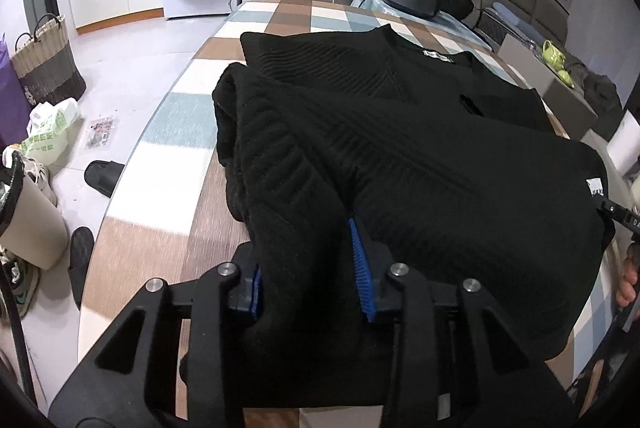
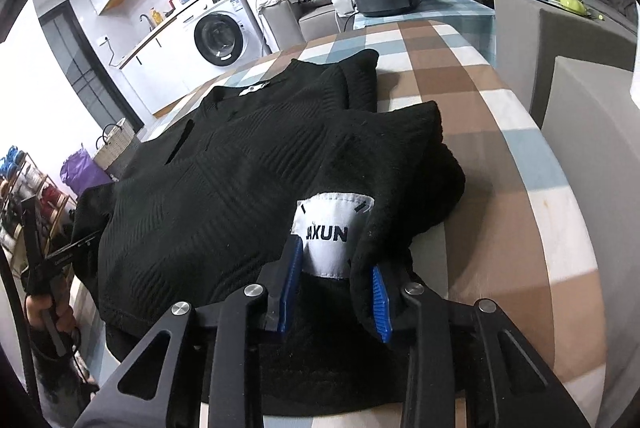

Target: Fold small clothes

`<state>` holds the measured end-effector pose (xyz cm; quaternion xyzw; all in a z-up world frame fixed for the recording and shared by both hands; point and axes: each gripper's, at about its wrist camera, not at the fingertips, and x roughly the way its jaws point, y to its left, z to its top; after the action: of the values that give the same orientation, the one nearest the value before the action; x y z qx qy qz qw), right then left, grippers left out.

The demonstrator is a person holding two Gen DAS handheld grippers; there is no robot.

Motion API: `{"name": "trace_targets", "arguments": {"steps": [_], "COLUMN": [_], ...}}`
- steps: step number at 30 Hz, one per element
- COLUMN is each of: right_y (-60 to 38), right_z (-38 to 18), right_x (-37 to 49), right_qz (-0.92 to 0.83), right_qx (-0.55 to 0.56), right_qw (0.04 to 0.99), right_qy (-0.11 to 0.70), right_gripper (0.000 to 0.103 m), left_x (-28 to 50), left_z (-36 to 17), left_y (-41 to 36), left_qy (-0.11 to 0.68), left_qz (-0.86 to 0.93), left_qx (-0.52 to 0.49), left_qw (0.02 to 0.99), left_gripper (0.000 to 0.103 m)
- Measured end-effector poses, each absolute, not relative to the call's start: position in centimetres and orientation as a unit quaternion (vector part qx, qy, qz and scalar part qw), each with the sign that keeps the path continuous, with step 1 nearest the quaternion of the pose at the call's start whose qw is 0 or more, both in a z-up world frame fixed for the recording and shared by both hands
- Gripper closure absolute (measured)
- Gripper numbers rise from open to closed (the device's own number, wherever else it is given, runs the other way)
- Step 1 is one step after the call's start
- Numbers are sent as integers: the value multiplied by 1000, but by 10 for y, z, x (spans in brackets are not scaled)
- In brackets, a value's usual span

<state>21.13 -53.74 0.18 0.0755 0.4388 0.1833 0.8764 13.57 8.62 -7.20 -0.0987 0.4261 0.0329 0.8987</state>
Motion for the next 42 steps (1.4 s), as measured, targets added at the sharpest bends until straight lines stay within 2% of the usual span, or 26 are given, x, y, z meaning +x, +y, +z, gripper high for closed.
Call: {"name": "trace_targets", "arguments": {"steps": [5, 8, 10, 12, 17, 28, 29, 30, 31, 33, 36, 42], "right_y": [-543, -545, -551, -562, -584, -598, -596, -593, -590, -587, -584, -585], "right_z": [2, 4, 8, 12, 10, 1, 0, -1, -1, 3, 18, 60], "right_x": [181, 163, 155, 149, 144, 142, 142, 142, 142, 140, 134, 141], "right_qz": [187, 194, 194, 199, 202, 207, 207, 208, 209, 215, 214, 213], "right_qx": [79, 68, 71, 87, 118, 133, 131, 128, 124, 117, 104, 122], "right_qw": [872, 872, 875, 877, 872, 869, 869, 871, 872, 878, 896, 918], "right_qy": [445, 444, 437, 430, 430, 430, 429, 427, 425, 412, 375, 312], "right_gripper": [72, 71, 67, 64, 64, 65, 66, 76, 88, 99, 100, 101], "left_x": [110, 94, 85, 78, 67, 59, 59, 57, 56, 53, 48, 53], "left_z": [-68, -67, -65, -63, -56, -58, -58, -57, -56, -51, -40, -12], "left_y": [87, 96, 105, 110, 121, 126, 126, 127, 127, 129, 132, 139], "left_qy": [431, 430, 424, 420, 401, 405, 403, 398, 393, 381, 358, 319], "left_qz": [28, 29, 27, 27, 25, 26, 25, 25, 26, 28, 25, 13], "left_qx": [-88, -103, -120, -130, -136, -148, -148, -147, -147, -148, -157, -172], "left_qw": [898, 896, 897, 898, 906, 902, 903, 905, 907, 912, 920, 932], "left_gripper": [71, 64, 63, 63, 66, 66, 68, 77, 81, 93, 99, 100]}}
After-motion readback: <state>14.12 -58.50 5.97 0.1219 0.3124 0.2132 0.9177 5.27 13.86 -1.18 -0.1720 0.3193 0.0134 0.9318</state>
